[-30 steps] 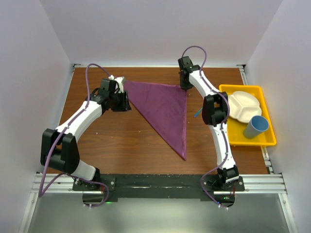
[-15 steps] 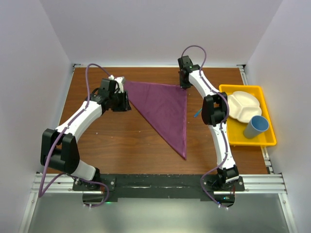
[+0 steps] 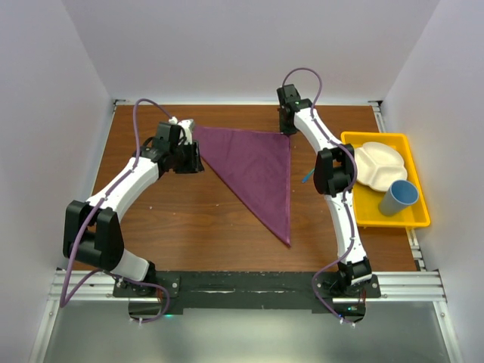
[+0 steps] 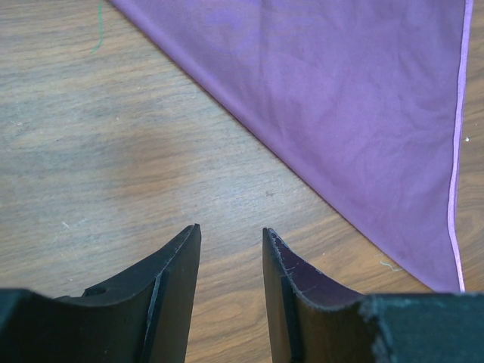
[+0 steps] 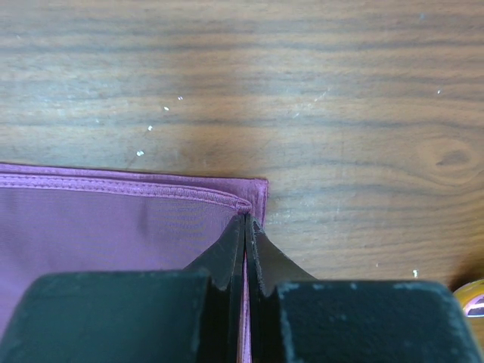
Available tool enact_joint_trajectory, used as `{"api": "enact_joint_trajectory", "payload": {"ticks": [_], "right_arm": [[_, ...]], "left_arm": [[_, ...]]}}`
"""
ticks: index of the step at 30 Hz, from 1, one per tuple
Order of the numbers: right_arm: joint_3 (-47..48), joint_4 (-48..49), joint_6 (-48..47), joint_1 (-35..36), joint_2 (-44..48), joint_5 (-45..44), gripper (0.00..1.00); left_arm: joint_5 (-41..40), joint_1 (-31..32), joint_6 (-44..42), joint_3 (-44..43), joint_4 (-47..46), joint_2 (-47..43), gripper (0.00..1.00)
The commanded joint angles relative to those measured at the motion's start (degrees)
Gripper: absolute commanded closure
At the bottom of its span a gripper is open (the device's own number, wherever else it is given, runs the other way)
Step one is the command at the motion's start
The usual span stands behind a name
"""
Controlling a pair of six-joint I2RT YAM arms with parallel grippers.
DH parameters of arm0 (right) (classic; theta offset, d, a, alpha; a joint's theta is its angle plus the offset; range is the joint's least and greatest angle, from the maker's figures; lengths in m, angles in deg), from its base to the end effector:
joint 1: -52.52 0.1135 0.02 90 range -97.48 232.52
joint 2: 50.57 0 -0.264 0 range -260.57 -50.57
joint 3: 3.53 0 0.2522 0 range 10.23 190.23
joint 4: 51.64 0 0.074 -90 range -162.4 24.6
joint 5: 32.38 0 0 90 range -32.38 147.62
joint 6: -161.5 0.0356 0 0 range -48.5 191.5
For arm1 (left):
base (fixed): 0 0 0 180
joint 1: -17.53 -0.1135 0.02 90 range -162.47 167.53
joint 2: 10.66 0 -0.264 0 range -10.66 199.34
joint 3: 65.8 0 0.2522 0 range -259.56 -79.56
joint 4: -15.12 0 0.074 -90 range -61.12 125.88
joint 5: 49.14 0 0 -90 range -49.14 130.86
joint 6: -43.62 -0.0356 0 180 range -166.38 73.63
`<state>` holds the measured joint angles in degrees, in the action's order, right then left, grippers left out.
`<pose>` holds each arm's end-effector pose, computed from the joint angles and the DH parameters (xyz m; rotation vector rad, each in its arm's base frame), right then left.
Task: Fold the napkin, place the utensils inside, and roll it up
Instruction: Fold the napkin
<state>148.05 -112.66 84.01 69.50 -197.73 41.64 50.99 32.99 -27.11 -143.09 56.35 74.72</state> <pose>0.5316 0.1521 0.1858 0.0077 2.5087 -0.1488 0.3063 -0.0912 0.2585 -0.0010 2.4735 -0.4826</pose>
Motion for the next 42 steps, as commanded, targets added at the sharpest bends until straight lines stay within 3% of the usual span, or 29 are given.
{"api": "enact_joint_trajectory", "payload": {"ticks": [1, 4, 7, 15, 19, 21, 23, 27, 32, 38, 42], "right_arm": [[3.6, 0.59, -0.3, 0.08, -0.68, -1.42, 1.0], [3.25, 0.59, -0.38, 0.08, -1.12, -1.24, 1.0], [3.24, 0.51, -0.56, -0.01, -1.12, -1.76, 0.93], [8.86, -7.92, 3.21, -0.27, 1.41, -2.3, 0.5], [1.34, -12.5, 6.12, 0.43, 10.0, 5.48, 0.42], [-8.58, -12.59, 6.3, 1.91, 14.68, 11.12, 0.42], [-21.02, -8.22, 5.51, 3.15, 22.67, 24.55, 0.42], [-36.36, -5.3, 4.27, 6.92, 32.61, 35.13, 0.46], [-55.15, 1.29, 4.88, 8.34, 42.54, 45.14, 0.68], [-72.04, 6.92, 6.38, 9.13, 49.93, 47.37, 0.73], [-77.69, 7.62, 7.17, 9.13, 52.84, 44.65, 0.75]], "left_arm": [[-0.64, 0.18, -0.9, -0.19, -1.54, -1.89, 0.57], [-0.99, 0.18, -0.9, -0.81, -1.54, -1.71, 0.57], [-1.43, -0.08, -0.64, -2.03, -1.62, -0.84, 0.57], [2.07, -3.94, 2.61, -9.32, -8.03, 6.89, 0.57], [6.47, -7.63, 6.47, -13.98, -14.09, 16.18, 0.62], [9.19, -9.83, 8.76, -17.4, -17.96, 20.07, 0.68], [10.17, -11.67, 10.26, -19.96, -21.46, 26.04, 0.74], [11.84, -13.62, 12.28, -28.81, -25.09, 35.27, 0.82], [11.58, -15.37, 12.64, -35.69, -28.59, 43.54, 0.86], [10.61, -16.96, 14.13, -37.63, -31.59, 49.17, 0.86], [10.0, -17.13, 13.43, -37.72, -32.3, 51.63, 0.86]]}}
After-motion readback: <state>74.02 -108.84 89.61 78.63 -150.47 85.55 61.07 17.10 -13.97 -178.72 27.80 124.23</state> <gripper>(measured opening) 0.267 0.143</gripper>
